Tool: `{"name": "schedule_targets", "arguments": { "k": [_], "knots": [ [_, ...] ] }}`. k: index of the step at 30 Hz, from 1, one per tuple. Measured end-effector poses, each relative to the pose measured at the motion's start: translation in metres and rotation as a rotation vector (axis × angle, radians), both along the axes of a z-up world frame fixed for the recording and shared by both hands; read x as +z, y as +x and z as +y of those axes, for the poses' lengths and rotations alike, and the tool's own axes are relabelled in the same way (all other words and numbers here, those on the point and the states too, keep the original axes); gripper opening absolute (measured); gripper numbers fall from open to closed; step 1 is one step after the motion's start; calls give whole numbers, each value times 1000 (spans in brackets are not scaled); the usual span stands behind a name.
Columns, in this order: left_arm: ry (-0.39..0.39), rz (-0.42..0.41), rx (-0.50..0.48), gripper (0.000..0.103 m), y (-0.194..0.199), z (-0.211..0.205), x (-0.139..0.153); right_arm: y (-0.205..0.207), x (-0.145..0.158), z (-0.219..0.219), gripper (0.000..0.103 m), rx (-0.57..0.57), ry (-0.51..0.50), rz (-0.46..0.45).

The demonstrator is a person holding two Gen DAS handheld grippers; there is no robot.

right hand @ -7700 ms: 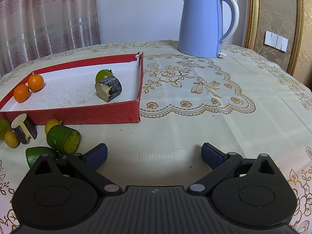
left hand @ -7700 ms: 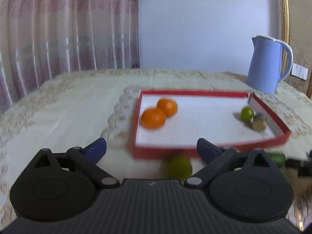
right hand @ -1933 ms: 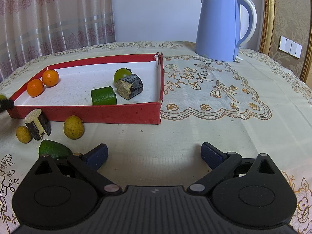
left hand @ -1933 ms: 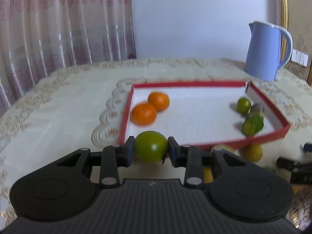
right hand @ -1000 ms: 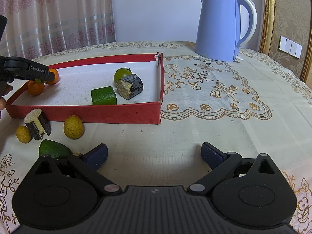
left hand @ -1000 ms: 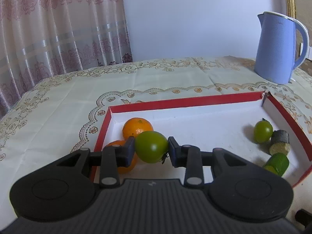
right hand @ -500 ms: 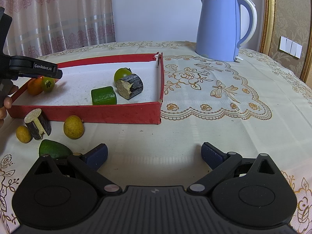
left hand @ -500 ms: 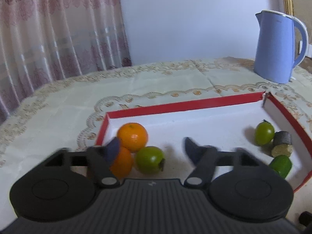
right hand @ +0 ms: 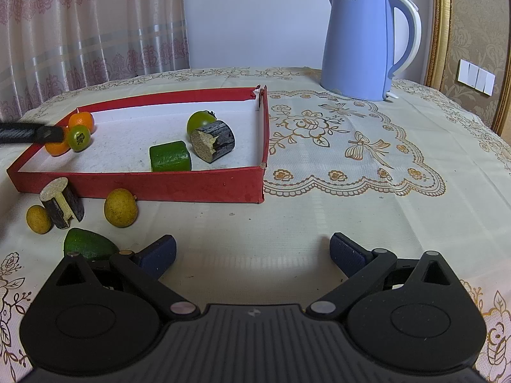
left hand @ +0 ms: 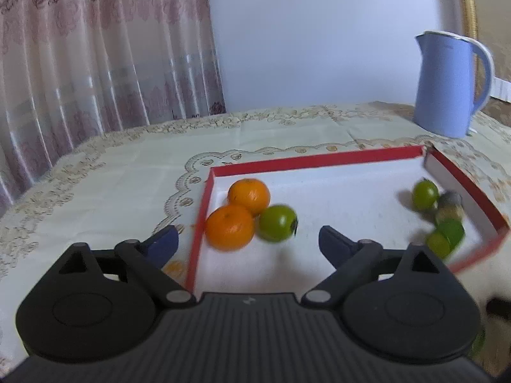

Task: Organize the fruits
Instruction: 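Lower the right gripper onto the dark green wedge and close it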

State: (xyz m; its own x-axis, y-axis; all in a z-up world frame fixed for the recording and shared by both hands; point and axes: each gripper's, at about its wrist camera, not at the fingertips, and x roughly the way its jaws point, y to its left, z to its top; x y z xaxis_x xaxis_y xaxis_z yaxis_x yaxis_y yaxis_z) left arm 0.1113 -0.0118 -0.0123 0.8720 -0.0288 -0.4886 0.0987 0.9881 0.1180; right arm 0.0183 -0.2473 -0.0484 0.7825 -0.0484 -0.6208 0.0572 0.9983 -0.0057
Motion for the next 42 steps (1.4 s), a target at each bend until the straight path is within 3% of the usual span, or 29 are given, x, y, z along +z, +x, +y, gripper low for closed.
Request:
{"name": "schedule_targets", "arguments": {
  "k": [8, 16, 22, 25, 30, 40, 42],
  "knots": [
    [-29, 15, -57, 97, -50, 7, -13, 0, 0, 0, 103, 0, 0, 0],
    [-49, 7, -57, 100, -67, 13, -25, 0, 0, 0, 103, 0, 1, 0],
    [-90, 38, -28, 100, -65, 30, -29, -15, 4, 3, 103, 58, 59, -38],
    [-148, 66, -38, 103, -61, 38, -31, -31, 14, 14, 103, 120, 106, -84],
    [-186, 74, -25, 103, -60, 45, -32, -38, 28, 46, 103, 178, 20, -143],
    [-166, 80, 5, 103, -59, 44, -32, -19, 17, 65, 102, 208, 19, -75],
    [-157, 83, 13, 103, -59, 44, -32, -16, 16, 70, 98, 224, 12, -69]
  ]
}}
